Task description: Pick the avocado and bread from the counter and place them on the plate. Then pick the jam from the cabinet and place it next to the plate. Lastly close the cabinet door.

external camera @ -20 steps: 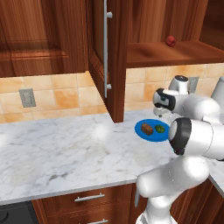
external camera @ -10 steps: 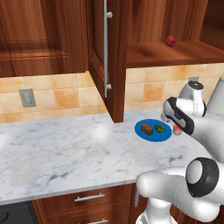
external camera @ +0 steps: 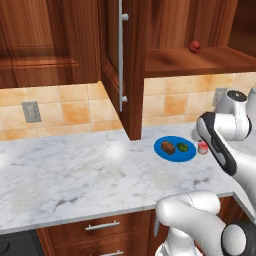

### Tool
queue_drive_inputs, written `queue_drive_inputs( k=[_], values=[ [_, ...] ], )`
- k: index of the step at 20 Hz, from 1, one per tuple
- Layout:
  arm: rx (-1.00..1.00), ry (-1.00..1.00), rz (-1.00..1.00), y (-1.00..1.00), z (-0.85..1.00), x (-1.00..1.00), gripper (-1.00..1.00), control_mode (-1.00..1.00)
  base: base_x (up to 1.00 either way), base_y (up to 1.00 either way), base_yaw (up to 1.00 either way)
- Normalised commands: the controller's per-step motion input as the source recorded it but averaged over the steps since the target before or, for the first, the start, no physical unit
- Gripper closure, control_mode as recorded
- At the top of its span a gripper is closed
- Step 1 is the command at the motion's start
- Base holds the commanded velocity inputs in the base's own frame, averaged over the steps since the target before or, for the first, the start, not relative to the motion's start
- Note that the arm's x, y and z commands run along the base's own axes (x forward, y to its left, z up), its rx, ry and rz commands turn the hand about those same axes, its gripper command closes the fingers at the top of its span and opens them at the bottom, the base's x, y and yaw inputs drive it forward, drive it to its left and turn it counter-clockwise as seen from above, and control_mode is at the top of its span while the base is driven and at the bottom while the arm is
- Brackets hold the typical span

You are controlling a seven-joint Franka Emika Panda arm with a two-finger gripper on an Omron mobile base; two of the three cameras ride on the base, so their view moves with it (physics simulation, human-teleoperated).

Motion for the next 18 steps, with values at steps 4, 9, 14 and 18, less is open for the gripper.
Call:
queue_drive_inputs(
  k=[4,9,14,18],
  values=[
    [0.01,-0.02,-0.18,0.0,0.31,-0.76,-1.0,-1.0,0.0,0.0,0.0],
    [0.01,-0.03,-0.19,0.0,0.22,-0.57,-1.0,-1.0,0.0,0.0,0.0],
    [0.01,-0.04,-0.12,0.0,0.13,-0.49,-1.0,-1.0,0.0,0.0,0.0],
    [0.06,-0.05,-0.01,0.0,0.28,-0.39,-1.0,-1.0,0.0,0.0,0.0]
  ],
)
